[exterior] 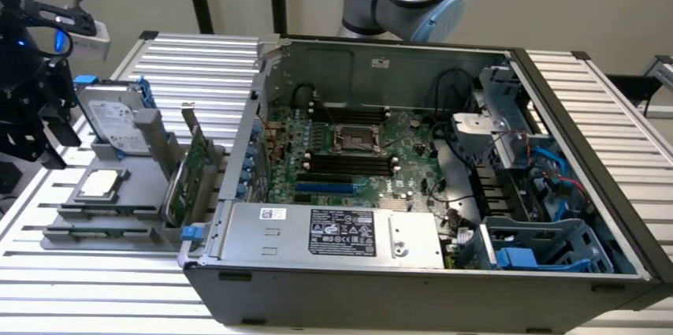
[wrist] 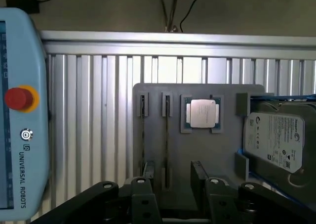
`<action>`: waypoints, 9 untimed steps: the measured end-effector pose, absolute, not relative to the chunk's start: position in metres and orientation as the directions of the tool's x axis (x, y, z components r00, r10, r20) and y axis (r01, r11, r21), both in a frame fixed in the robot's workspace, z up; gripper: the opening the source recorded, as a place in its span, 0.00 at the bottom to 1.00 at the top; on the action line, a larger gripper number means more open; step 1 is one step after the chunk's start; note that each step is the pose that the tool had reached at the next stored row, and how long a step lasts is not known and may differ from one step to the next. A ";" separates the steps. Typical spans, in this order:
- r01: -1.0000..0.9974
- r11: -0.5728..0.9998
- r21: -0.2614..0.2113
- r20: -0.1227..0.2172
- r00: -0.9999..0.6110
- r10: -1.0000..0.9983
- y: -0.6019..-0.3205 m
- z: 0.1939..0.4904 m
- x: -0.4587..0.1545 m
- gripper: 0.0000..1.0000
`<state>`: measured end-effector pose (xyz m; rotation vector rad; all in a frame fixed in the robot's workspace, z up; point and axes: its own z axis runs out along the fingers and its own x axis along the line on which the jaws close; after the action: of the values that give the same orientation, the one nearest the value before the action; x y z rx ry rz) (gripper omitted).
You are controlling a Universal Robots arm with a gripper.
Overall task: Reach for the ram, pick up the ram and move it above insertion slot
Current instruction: 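Pick up the ram and move it above insertion slot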
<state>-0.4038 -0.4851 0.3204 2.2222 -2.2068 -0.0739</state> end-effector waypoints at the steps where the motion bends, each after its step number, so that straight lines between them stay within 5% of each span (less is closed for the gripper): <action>1: -0.999 -0.009 0.040 -0.027 0.008 -1.000 -0.485 0.319 -0.404 0.42; 9: -0.999 -0.011 0.039 -0.027 0.010 -1.000 -0.488 0.304 -0.404 0.42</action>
<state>-0.4037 -0.4878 0.3039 2.2260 -2.2028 -0.0736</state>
